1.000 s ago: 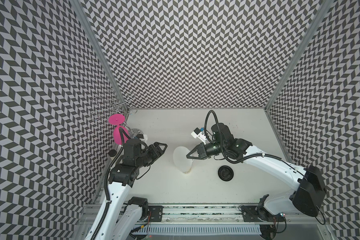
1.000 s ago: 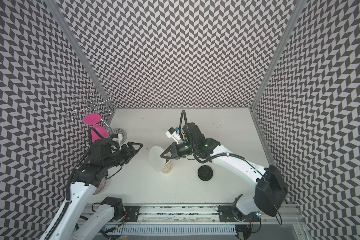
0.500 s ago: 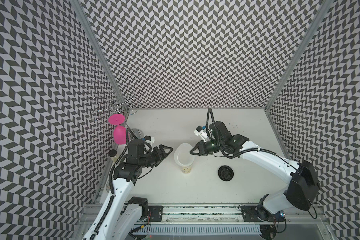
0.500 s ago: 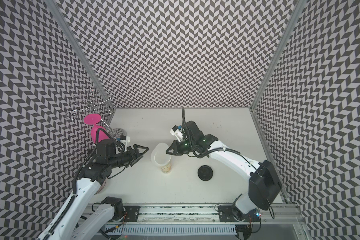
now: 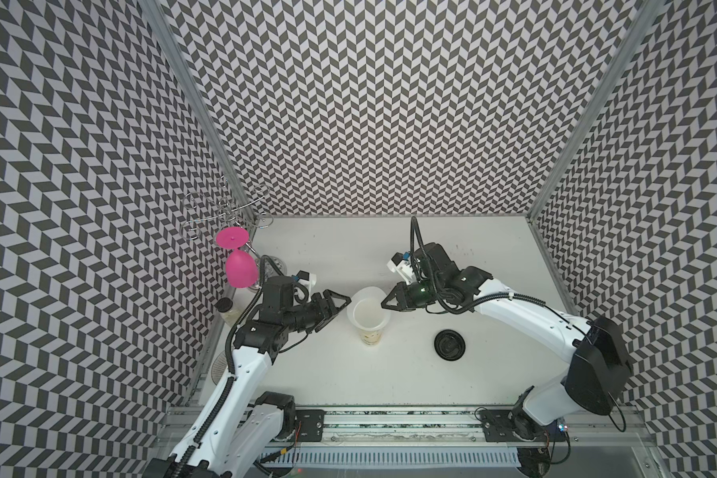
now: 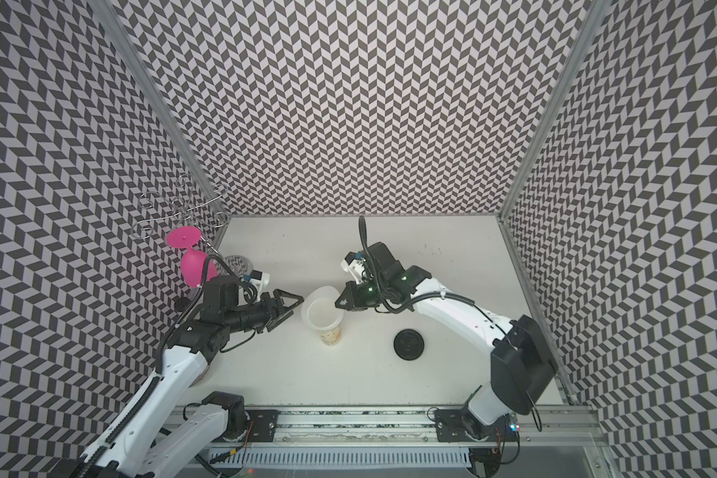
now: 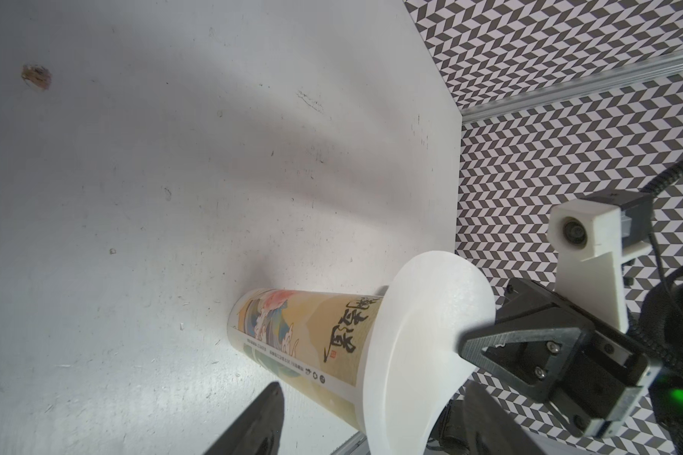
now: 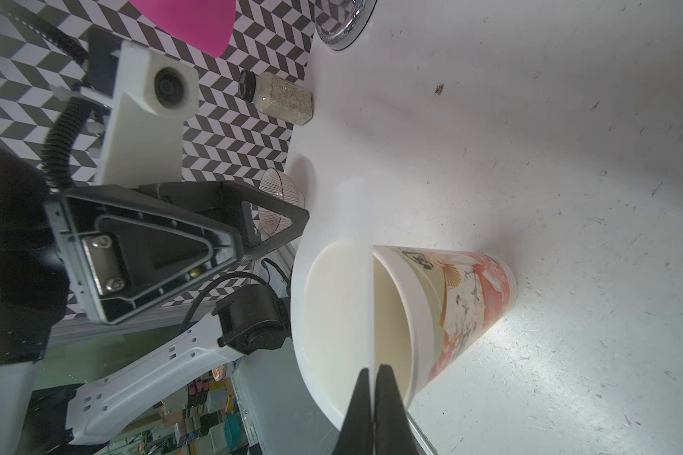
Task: Put the leak-proof paper on the milk tea cups
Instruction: Place the leak-proof paper at the cup.
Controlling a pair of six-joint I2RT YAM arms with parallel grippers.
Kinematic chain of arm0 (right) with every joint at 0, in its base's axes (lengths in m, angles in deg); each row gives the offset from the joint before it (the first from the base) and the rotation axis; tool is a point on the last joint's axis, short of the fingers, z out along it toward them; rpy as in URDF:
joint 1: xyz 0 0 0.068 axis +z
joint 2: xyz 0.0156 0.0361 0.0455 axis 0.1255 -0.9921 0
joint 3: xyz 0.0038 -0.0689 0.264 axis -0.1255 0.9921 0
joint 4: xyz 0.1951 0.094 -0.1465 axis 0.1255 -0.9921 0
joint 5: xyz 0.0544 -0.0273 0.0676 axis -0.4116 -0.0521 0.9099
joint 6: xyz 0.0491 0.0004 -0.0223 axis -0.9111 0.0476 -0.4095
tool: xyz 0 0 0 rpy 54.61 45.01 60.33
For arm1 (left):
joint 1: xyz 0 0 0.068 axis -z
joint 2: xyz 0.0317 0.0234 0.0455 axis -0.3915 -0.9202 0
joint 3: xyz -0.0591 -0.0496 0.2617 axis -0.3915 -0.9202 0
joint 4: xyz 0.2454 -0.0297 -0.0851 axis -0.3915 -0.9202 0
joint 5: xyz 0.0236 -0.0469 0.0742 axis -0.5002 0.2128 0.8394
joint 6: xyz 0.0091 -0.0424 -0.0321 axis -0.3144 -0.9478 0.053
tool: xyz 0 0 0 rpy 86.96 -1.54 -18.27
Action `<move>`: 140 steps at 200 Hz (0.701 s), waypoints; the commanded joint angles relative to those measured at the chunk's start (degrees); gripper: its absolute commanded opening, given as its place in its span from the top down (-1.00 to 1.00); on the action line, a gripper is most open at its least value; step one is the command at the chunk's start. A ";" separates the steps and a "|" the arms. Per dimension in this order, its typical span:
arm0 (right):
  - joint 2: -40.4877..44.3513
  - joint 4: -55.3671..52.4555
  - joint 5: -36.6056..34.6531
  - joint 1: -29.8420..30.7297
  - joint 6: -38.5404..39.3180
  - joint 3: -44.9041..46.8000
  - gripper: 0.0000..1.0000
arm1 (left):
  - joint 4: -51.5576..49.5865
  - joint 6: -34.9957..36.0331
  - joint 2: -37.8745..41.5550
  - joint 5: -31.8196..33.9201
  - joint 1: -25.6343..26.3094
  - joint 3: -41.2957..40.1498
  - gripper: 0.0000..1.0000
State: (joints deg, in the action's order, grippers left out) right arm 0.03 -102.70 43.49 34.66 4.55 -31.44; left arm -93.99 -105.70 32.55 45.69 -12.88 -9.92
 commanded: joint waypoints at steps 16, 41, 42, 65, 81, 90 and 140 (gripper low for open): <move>-0.03 -0.39 -1.43 -0.13 1.54 -1.87 0.77 | 1.82 0.55 -0.16 -0.96 0.37 0.02 -0.43; 0.68 -1.07 -2.19 -0.12 1.69 -1.89 0.68 | 1.56 0.81 -0.25 -0.84 0.38 0.05 -0.42; 0.68 -1.07 -2.20 -0.12 1.77 -1.86 0.68 | 1.56 0.82 -0.25 -0.84 0.38 0.04 -0.42; 1.16 -1.55 -2.47 -0.12 1.95 -1.67 0.58 | 1.38 1.07 -0.17 -0.74 0.37 0.10 -0.41; 1.47 -1.60 -2.47 -0.12 2.00 -1.49 0.54 | 1.30 1.23 -0.24 -0.70 0.38 0.34 -0.41; 1.77 -1.62 -2.55 -0.12 1.87 -1.40 0.51 | 1.13 1.41 -0.25 -0.65 0.39 0.55 -0.40; 2.44 -1.46 -4.58 -0.16 1.76 -1.48 0.29 | 0.50 2.22 -0.34 -0.81 0.37 0.57 -0.40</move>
State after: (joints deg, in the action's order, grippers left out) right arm 0.40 -105.45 40.85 34.64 5.70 -31.48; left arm -93.51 -104.61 32.13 45.53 -12.68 -9.92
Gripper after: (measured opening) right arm 0.336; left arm 0.701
